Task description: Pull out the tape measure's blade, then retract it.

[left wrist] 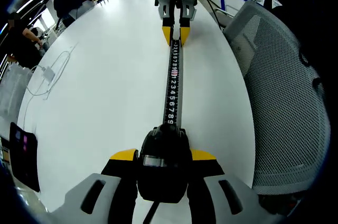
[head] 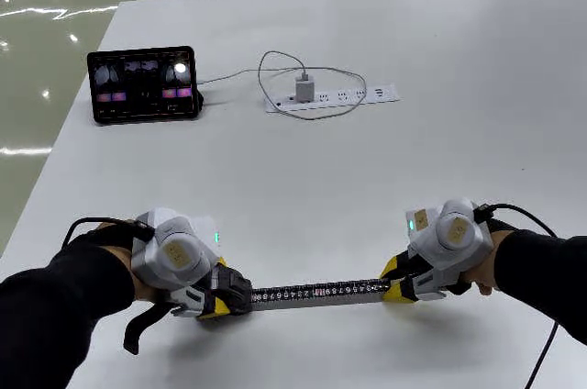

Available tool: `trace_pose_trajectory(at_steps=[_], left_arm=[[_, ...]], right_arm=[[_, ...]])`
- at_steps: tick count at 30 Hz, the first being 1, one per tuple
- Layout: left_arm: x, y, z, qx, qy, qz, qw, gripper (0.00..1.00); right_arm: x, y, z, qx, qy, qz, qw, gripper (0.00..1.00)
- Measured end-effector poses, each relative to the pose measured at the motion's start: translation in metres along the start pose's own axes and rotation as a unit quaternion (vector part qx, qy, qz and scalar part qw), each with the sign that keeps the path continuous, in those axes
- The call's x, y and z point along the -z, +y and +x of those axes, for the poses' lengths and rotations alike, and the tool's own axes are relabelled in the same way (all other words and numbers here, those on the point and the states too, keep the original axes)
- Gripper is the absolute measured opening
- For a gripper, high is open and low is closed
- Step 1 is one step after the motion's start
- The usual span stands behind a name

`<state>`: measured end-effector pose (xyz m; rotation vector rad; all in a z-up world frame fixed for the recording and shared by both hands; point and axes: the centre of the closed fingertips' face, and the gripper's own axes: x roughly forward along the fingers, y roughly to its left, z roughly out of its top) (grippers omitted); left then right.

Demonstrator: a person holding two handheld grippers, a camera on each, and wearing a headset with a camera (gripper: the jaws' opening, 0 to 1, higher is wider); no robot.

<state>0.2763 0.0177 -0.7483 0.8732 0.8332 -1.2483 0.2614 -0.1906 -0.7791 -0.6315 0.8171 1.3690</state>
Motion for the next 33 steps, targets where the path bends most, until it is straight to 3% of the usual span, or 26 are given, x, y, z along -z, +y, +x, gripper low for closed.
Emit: trace_pose_trajectory(at_steps=[33], left_arm=[[-0.001,0.0,0.001,-0.002,-0.002,-0.001,1.0,0.3]], right_arm=[[0.018,-0.004,-0.014,0.008,0.006,0.007,0.9999,0.09]])
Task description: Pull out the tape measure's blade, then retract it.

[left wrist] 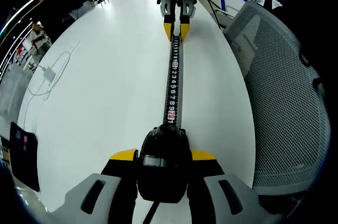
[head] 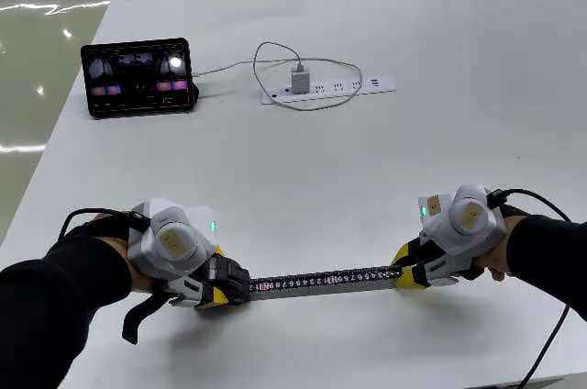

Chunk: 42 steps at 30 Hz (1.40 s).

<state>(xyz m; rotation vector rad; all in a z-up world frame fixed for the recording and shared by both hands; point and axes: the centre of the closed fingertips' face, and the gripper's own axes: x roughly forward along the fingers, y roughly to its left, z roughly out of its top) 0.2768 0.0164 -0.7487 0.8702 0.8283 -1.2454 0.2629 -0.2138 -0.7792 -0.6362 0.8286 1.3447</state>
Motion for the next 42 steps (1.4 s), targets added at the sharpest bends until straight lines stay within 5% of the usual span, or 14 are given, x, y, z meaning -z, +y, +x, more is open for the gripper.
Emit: trace_pose_trajectory(at_steps=[22,42], left_arm=[[-0.0004,-0.0002,0.0,0.001,-0.006,0.0,1.0,0.3],[-0.0017,0.0007,-0.0003,0.006,0.004,0.004,1.0,0.31]], right_arm=[[0.0055,0.0012,-0.0062,0.0,-0.001,0.011,0.9999,0.09],[0.0046,0.0014,-0.0028,-0.009,0.038,-0.013,0.9992,0.12]])
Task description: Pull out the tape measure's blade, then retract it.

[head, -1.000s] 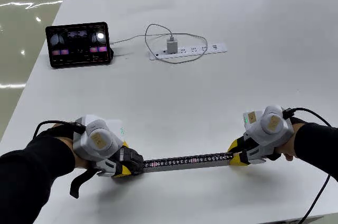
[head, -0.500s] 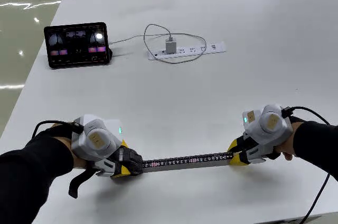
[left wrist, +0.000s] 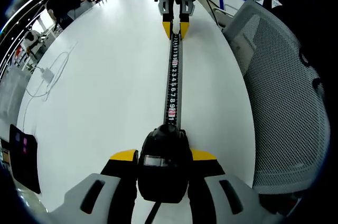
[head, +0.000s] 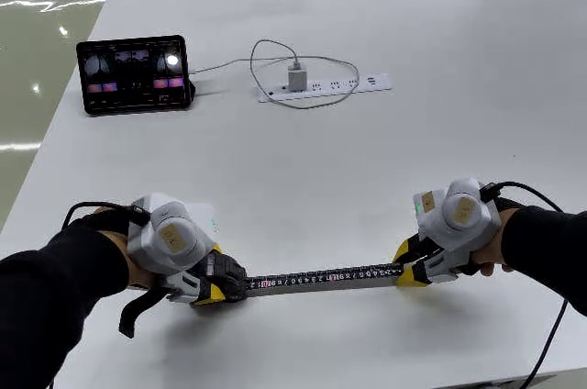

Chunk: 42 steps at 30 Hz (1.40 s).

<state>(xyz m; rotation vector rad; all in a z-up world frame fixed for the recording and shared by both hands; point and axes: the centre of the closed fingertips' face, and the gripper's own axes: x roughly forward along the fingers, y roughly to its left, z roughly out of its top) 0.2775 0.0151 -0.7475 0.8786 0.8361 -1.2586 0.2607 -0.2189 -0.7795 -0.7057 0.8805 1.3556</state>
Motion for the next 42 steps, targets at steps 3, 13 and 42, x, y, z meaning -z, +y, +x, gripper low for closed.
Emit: trace_pose_trajectory(at_steps=[3,13,42], left_arm=[[0.001,0.0,0.0,0.001,0.0,-0.002,1.0,0.31],[0.001,-0.002,-0.003,0.008,0.004,-0.004,1.0,0.34],[0.022,-0.007,-0.013,0.001,-0.011,-0.05,0.9987,0.93]], right_arm=[[0.0,0.001,0.0,-0.001,0.007,-0.009,0.9999,0.12],[0.0,0.004,0.0,0.002,0.007,-0.025,0.9997,0.15],[0.003,0.025,-0.012,-0.013,0.033,-0.032,0.9989,0.52]])
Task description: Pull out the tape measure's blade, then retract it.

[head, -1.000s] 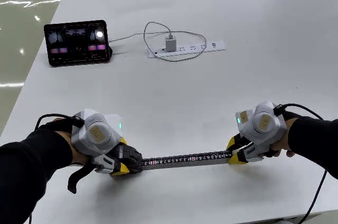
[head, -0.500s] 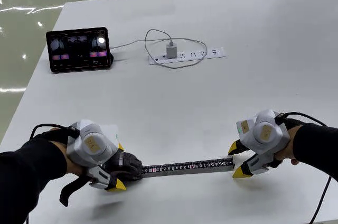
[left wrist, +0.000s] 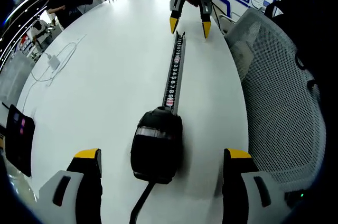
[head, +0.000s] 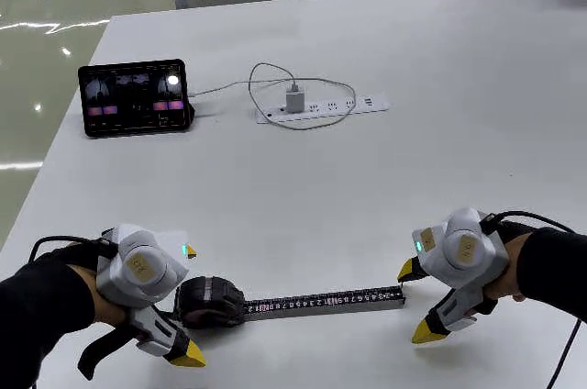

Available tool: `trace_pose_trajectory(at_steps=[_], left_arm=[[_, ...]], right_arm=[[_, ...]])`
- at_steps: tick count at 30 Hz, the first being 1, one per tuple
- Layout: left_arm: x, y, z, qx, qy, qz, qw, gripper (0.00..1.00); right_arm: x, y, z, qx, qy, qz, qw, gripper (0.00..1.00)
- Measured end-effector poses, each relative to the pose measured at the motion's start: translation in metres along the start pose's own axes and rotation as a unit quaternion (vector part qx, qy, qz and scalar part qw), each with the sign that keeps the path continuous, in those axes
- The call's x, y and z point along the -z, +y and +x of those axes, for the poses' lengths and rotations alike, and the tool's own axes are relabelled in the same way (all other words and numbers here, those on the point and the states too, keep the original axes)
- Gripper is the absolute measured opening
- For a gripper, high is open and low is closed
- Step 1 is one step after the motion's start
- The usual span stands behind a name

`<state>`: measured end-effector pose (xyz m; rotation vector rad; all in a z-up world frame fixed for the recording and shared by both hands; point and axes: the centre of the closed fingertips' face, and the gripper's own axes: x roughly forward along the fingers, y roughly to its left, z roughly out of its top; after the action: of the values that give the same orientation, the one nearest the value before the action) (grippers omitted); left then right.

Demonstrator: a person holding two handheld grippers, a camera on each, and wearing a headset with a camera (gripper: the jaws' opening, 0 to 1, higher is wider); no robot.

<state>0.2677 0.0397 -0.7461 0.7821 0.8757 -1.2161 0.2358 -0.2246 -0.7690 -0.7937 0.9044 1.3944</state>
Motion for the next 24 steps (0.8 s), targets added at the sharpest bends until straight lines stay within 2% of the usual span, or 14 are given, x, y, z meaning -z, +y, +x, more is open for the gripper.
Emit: trace_pose_trajectory(at_steps=[3,6,8,10,13,14,16,17,18,21,23,24], left_arm=[[0.003,-0.003,0.0,0.004,-0.002,-0.016,0.9999,0.98],[0.005,-0.003,-0.001,0.0,-0.008,-0.033,0.9994,0.99],[0.003,-0.004,-0.001,-0.001,-0.02,-0.057,0.9982,0.99],[0.0,0.0,-0.002,-0.02,-0.038,-0.07,0.9966,0.99],[-0.006,0.008,-0.008,-0.049,-0.071,-0.106,0.9906,0.99],[-0.009,0.009,-0.011,-0.055,-0.09,-0.125,0.9865,0.99],[-0.012,0.011,-0.015,-0.061,-0.114,-0.156,0.9792,0.99],[-0.012,0.012,-0.016,-0.068,-0.122,-0.162,0.9768,0.99],[-0.01,0.013,-0.018,-0.072,-0.125,-0.166,0.9755,0.99],[-0.003,0.015,-0.02,-0.085,-0.13,-0.18,0.9713,0.99],[-0.001,0.014,-0.022,-0.093,-0.137,-0.192,0.9674,0.99],[0.001,0.016,-0.024,-0.103,-0.144,-0.199,0.9639,0.99]], right_arm=[[0.001,-0.001,-0.001,-0.001,0.002,0.01,1.0,0.58],[0.002,-0.002,-0.002,0.001,0.001,0.022,0.9998,0.65],[0.002,-0.002,-0.004,0.006,-0.006,0.038,0.9993,0.7],[0.003,-0.005,-0.006,0.013,-0.015,0.052,0.9985,0.76],[0.002,-0.009,-0.008,0.029,-0.037,0.093,0.9946,0.86],[0.003,-0.011,-0.01,0.037,-0.048,0.106,0.9925,0.9],[0.003,-0.015,-0.013,0.054,-0.061,0.123,0.989,0.99],[0.005,-0.016,-0.015,0.06,-0.062,0.13,0.9878,0.99],[0.004,-0.019,-0.016,0.07,-0.072,0.134,0.9859,0.99],[0.006,-0.017,-0.021,0.075,-0.087,0.154,0.9813,0.99],[0.009,-0.017,-0.024,0.085,-0.093,0.163,0.9785,0.99],[0.009,-0.016,-0.026,0.091,-0.101,0.169,0.9763,0.99]])
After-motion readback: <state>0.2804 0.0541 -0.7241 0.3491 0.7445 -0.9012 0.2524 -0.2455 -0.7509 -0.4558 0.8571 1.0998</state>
